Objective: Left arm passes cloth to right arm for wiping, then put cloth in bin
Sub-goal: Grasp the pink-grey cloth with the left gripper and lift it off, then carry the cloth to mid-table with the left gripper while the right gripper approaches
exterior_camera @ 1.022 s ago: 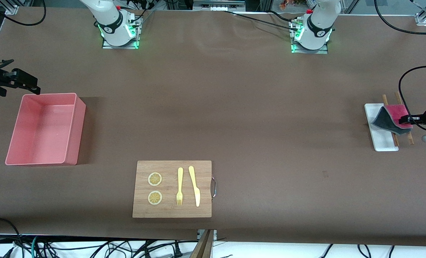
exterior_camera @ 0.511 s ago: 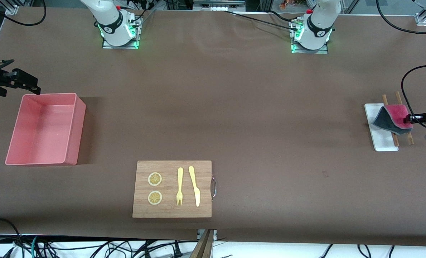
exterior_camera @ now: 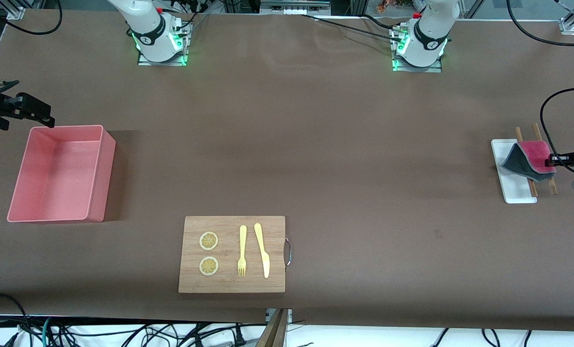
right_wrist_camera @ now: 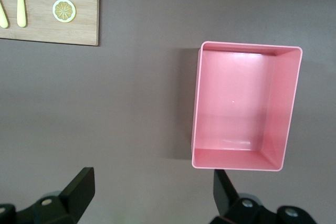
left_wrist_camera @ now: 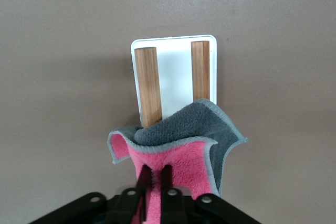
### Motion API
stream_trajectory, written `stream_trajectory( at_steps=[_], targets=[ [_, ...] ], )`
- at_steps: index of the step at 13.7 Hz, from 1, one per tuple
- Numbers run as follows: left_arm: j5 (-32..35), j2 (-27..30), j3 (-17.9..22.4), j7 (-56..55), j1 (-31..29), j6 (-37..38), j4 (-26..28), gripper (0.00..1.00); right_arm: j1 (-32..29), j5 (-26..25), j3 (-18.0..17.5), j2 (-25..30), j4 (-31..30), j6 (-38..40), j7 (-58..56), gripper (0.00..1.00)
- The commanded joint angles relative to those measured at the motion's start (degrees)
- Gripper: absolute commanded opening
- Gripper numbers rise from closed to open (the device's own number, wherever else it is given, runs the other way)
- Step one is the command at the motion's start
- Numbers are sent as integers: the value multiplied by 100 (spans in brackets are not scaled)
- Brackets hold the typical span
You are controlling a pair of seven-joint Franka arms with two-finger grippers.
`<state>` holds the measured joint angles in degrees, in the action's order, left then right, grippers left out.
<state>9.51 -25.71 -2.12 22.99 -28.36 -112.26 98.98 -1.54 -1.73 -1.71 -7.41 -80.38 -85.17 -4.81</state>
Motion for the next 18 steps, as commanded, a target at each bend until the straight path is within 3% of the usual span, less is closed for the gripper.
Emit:
stream_trajectory(
  at_steps=[1,9,12,18],
  targets=[
    [165,-22,-43,83,-38,-15,-54,0,-30,-3,-13,38,-40,-43,-54,100],
    [25,83,-87,416,-187,46,-202,0,-13,-3,-31,-112,-48,-52,-37,100],
    [-20,416,-183,496,-126,239,-343,0,-39,14,-22,-182,-48,-61,-55,100],
    [-2,444,-1132,425,128,2092,-1898,0,-48,6,-13,-419,-48,-492,-54,100]
  ],
)
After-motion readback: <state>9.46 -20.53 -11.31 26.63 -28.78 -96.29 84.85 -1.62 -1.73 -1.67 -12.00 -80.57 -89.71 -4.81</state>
